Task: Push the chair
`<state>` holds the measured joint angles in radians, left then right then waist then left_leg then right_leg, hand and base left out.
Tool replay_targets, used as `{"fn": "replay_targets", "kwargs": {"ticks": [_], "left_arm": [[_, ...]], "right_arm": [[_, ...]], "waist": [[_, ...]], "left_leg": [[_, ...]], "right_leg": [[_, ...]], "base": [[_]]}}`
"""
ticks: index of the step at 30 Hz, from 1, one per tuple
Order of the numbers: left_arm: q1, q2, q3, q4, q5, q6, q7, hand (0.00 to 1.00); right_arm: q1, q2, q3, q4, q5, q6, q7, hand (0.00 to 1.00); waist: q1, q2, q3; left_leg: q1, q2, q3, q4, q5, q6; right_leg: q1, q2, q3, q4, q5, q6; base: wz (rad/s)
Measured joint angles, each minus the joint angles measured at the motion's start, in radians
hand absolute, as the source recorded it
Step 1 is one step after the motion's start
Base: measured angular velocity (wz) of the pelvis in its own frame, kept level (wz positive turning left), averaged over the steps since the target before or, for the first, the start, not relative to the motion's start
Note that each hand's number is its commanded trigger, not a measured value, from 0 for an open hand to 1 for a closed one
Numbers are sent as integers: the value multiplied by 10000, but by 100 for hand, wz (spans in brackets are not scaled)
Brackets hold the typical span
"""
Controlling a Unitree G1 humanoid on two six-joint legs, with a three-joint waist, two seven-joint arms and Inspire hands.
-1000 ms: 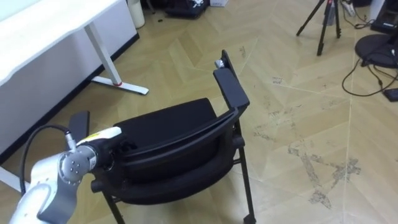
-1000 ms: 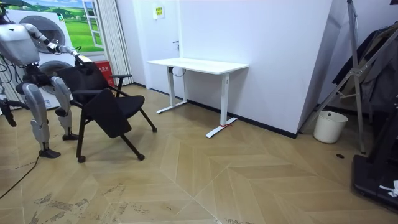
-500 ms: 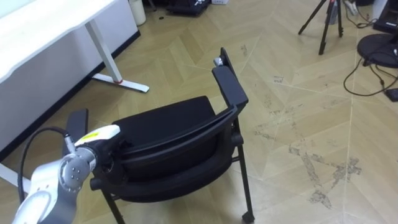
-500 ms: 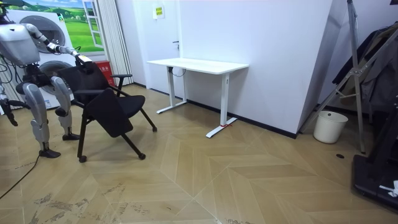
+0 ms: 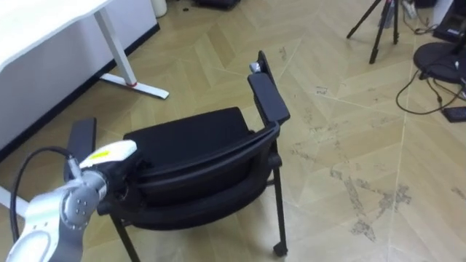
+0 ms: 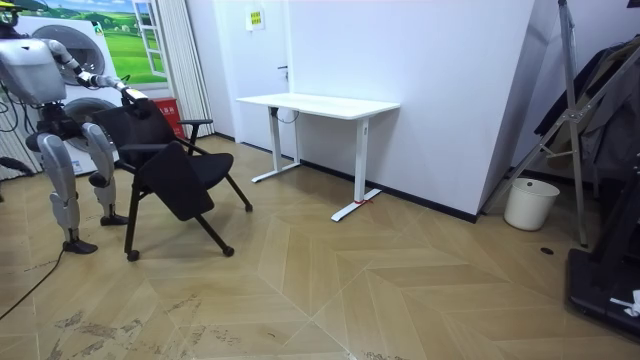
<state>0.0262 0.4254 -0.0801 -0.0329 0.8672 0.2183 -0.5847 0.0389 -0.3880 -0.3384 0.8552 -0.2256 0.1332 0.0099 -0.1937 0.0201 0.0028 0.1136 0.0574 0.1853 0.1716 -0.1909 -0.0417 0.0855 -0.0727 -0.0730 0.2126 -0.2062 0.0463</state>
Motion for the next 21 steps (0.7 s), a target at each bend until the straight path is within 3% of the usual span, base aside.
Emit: {"fn": "replay_targets", "kwargs": {"ticks": [2, 7, 12, 17, 21], "left_arm": [[-91, 123, -1, 74, -36, -23, -17, 100], [-269, 374, 16, 49, -86, -215, -7, 100], [-224, 505, 76, -245, -171, -312, -7, 100], [-416, 677, 77, 54, -485, -892, 69, 100], [-527, 762, 170, 211, -503, -1230, 107, 100]], "right_arm": [[-238, -488, 1, -1214, -887, -13, -2, 0], [-581, -919, 2, -3378, -2178, -2, 16, 0], [-852, -921, 30, -5041, -3365, -8, 129, 0], [-1067, -958, 585, -6256, -4409, -38, 619, 0], [-1165, -998, 1101, -7473, -5164, -126, 1041, 0]], "waist": [[42, -139, 12], [109, -370, -9], [211, -393, -4], [559, -380, 5], [640, -371, 40]], "left_leg": [[-22, 19, -1, 100, 0, -1], [-343, 64, 10, 314, 0, -2], [-422, 65, 12, 283, 0, -2], [-405, 78, 19, 254, 0, -3], [-427, 77, 18, 248, 0, -3]], "right_leg": [[-7, 3, -7, 88, -43, -27], [-200, 13, -99, 99, -61, -62], [-309, 13, -103, 126, -52, -63], [-323, 22, -72, 129, -25, -88], [-336, 22, -77, 137, -26, -88]], "base": [[0], [7], [-1], [-3], [1]]}}
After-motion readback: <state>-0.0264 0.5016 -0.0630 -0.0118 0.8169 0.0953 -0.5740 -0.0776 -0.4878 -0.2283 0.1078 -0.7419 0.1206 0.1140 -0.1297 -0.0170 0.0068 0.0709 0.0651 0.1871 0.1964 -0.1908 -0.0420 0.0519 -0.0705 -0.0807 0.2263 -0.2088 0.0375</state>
